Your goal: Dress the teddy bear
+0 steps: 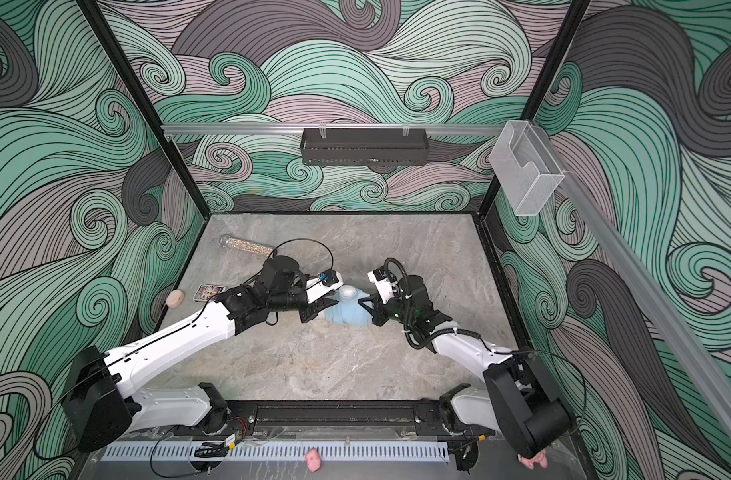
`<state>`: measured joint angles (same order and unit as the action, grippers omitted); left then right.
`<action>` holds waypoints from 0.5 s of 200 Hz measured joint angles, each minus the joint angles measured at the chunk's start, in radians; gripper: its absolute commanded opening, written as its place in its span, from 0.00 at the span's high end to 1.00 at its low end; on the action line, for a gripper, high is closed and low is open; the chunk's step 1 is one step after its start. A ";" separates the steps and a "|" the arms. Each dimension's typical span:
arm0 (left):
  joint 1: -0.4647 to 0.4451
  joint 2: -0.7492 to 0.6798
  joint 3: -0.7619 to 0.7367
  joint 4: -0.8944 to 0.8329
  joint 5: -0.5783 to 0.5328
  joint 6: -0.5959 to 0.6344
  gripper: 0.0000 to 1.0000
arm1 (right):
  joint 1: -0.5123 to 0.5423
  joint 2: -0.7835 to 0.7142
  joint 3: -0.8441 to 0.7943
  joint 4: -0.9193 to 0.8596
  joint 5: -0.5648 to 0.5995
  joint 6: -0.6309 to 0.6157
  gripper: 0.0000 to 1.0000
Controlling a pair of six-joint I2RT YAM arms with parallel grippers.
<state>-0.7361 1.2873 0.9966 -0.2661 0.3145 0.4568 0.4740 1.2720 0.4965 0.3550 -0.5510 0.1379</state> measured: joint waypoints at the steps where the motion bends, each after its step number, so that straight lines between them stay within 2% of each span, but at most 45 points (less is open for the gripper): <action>1: 0.000 0.003 0.006 -0.004 0.000 0.005 0.82 | 0.000 0.000 0.000 0.000 0.000 0.000 1.00; 47: 0.000 0.169 0.195 -0.116 0.005 0.138 0.93 | 0.001 0.019 0.000 0.020 -0.007 0.001 1.00; 100: 0.000 0.277 0.251 -0.198 0.016 0.209 0.90 | 0.001 0.020 0.000 0.025 -0.006 0.001 1.00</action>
<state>-0.7364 1.5646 1.2472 -0.4637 0.3302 0.6662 0.4747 1.2919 0.4965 0.3801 -0.5575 0.1387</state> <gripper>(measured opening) 0.092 0.070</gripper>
